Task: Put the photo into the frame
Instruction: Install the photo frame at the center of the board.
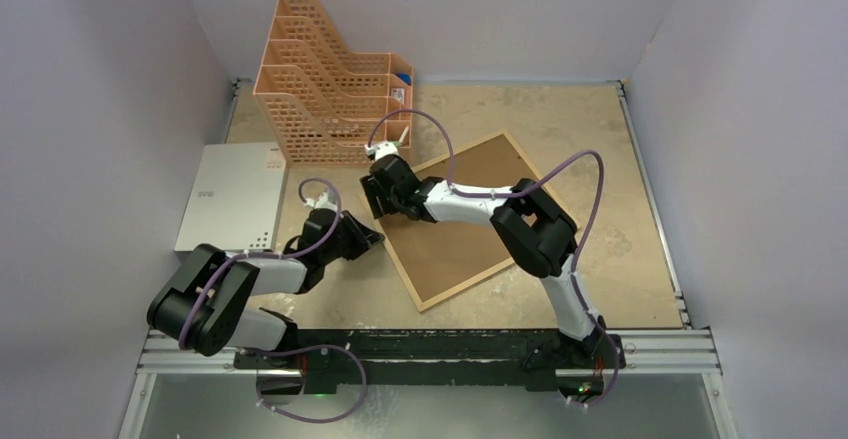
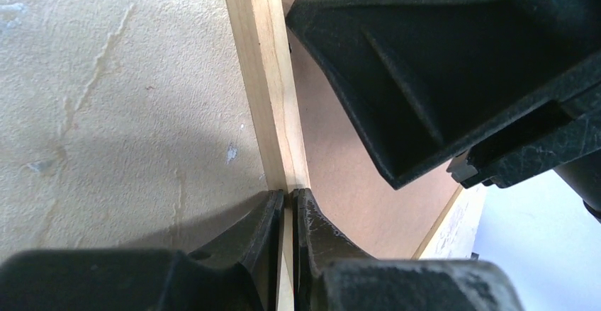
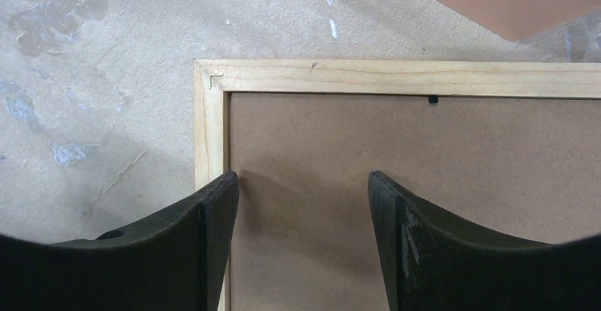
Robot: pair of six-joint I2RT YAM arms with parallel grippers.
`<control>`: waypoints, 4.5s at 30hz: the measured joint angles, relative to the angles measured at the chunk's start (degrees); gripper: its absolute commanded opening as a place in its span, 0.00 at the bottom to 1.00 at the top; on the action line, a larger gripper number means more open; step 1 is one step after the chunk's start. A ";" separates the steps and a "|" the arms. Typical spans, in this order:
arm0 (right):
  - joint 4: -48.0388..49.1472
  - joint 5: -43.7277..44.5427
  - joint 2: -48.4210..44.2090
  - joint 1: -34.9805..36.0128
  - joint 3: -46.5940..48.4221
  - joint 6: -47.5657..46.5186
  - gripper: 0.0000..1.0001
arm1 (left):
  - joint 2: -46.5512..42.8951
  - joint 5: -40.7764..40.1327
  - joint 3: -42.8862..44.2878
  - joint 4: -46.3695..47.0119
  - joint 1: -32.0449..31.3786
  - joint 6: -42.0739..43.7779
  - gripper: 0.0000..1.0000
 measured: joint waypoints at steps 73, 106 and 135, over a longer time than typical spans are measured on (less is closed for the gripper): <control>5.27 -14.53 -2.67 -2.99 -5.55 -8.44 0.73 | -3.34 -3.89 -3.76 0.46 0.00 -3.72 0.10; 8.11 -13.70 -1.42 -3.15 -5.18 -9.09 0.76 | -3.50 -4.02 -4.26 1.11 0.00 -3.72 0.10; 7.96 -11.13 -2.23 -2.34 -6.45 -10.84 0.57 | -3.52 -4.02 -4.26 1.09 0.00 -3.72 0.10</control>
